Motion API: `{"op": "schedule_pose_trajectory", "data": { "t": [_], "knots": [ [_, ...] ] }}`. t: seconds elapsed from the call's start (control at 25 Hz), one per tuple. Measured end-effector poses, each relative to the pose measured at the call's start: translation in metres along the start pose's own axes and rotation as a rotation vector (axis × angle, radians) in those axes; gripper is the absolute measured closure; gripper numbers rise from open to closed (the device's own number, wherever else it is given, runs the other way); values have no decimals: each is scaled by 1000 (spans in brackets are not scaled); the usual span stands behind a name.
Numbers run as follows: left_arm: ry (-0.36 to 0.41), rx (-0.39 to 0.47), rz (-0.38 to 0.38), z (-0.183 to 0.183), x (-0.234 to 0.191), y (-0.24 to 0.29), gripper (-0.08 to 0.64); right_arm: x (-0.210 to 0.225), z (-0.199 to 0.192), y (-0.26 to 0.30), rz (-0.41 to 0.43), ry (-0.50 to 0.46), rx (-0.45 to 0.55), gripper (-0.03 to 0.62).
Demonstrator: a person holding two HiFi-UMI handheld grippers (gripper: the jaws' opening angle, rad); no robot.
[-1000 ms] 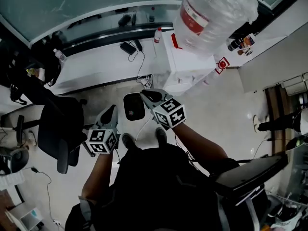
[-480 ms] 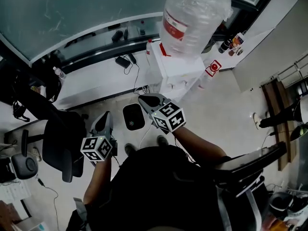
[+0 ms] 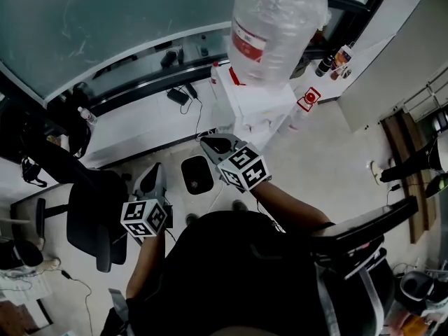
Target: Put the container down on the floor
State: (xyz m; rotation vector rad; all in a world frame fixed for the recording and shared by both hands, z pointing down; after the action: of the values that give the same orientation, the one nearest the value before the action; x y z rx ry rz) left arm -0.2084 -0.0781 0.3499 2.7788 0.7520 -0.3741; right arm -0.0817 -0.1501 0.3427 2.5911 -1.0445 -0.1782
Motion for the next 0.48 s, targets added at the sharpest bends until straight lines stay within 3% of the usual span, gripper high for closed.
{"op": "schedule_pose_trajectory", "data": {
  "t": [0.48],
  "knots": [
    [6, 10, 1, 6, -7, 11, 549, 7, 11, 10, -1, -3, 30, 584]
  ]
}}
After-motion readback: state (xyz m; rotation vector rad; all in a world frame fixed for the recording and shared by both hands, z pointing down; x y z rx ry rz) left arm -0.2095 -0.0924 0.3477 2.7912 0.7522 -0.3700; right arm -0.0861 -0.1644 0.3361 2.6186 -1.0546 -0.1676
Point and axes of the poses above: the fingertips, and each gripper's own axes: y forward along the fingers, x to its right, z out of its top, the point moved 1 cm from there along -y, backward along the fingers, and after that the axes turned 15 degrees about -z, right-handed, at the moved point
